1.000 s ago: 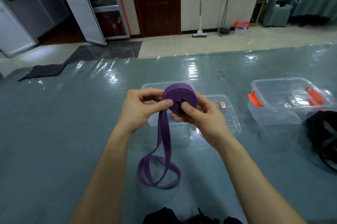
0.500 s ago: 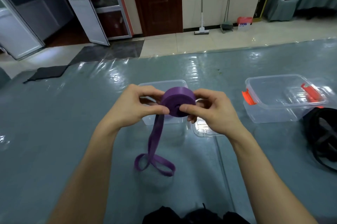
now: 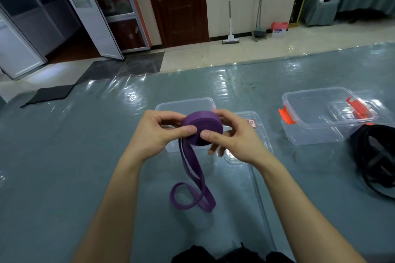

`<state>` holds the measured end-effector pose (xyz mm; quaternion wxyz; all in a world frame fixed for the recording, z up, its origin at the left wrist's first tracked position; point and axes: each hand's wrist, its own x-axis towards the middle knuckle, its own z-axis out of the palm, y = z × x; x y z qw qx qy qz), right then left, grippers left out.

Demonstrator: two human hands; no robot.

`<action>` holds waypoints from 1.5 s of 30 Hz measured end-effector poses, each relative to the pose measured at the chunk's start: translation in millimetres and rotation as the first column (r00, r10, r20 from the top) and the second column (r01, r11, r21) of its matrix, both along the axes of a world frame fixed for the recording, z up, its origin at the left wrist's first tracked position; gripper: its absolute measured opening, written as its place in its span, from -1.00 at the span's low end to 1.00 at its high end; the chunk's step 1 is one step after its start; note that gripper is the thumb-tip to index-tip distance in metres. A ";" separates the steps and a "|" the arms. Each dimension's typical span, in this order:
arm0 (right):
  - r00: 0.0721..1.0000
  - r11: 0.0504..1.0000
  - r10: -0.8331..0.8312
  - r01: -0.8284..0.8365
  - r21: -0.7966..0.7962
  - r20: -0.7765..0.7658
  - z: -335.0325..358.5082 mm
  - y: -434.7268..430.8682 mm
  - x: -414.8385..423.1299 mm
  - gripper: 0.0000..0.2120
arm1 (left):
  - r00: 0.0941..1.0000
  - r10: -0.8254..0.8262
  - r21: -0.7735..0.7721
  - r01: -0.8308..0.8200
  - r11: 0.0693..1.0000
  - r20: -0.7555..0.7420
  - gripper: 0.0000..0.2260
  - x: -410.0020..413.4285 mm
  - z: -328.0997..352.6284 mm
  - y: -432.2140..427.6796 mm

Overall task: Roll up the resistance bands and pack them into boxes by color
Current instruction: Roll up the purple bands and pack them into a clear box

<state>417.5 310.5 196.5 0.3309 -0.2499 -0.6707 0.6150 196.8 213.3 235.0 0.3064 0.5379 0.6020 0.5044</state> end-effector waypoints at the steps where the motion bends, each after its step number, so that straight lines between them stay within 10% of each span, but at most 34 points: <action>1: 0.997 0.997 -0.028 0.022 0.080 0.073 1.6 3.7 3.8 -0.61 | 0.998 -0.037 -0.041 0.035 0.999 -0.054 -0.70 -0.2 1.6 0.4; 15: 0.941 0.879 -0.183 0.027 0.476 0.284 -7.5 9.0 -2.0 -0.71 | 0.748 -0.197 -0.135 0.144 0.980 -0.634 -0.78 -3.3 31.7 21.5; 22: 0.950 0.970 -0.243 0.239 -0.048 -0.195 7.8 18.9 4.7 -0.75 | 0.969 -0.215 -0.079 0.206 0.975 -0.122 -0.60 -23.6 23.0 24.9; 28: 0.899 0.971 -0.201 0.130 -0.202 -0.389 21.3 16.4 -4.1 -0.66 | 0.982 -0.131 0.129 0.114 0.985 0.135 -0.61 -9.1 20.0 37.9; 45: 0.905 0.967 -0.214 0.143 -0.210 -0.368 12.0 21.9 -6.3 -0.61 | 0.995 -0.046 0.207 0.063 0.976 -0.088 -0.75 2.5 18.4 32.3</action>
